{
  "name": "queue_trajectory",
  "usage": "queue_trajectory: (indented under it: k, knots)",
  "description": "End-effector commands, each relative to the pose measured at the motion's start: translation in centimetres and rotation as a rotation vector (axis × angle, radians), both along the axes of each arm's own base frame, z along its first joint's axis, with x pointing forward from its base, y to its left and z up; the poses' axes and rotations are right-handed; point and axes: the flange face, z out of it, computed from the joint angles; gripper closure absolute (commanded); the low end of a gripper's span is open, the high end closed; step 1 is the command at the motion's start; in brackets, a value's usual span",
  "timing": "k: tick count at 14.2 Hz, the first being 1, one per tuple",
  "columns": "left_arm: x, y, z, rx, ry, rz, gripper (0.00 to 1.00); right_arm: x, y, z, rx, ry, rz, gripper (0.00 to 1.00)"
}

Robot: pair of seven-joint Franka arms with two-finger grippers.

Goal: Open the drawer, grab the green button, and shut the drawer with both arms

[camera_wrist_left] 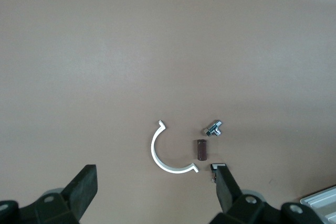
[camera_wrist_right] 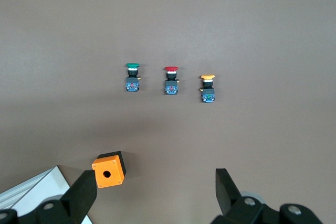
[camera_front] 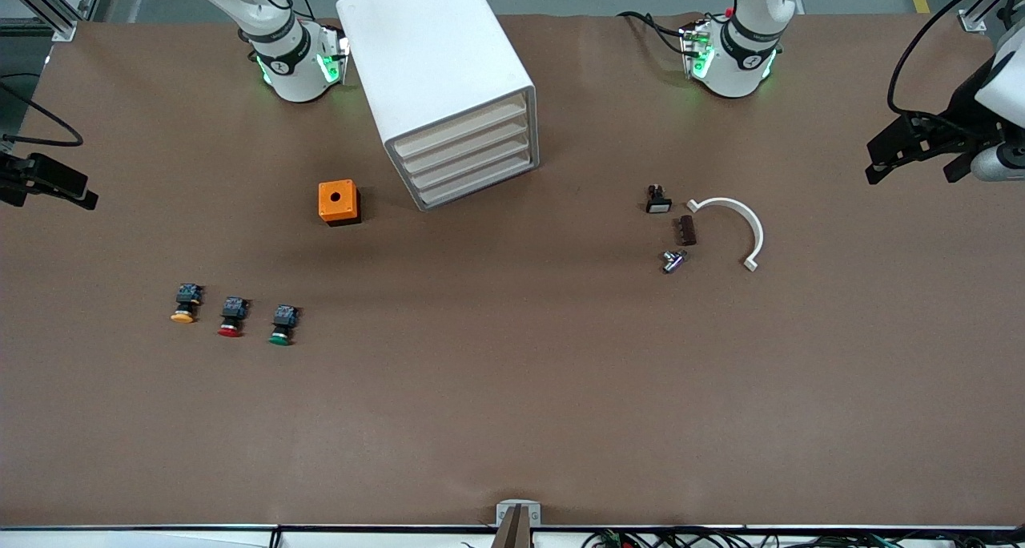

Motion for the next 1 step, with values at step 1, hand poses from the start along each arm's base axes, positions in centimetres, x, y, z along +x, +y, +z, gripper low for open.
queue_trajectory:
  k: [1]
  knots:
    - [-0.32,0.26,0.69,-0.011,-0.007,-0.006,0.0,0.1,0.1,0.56,-0.001,-0.003,0.003,0.0]
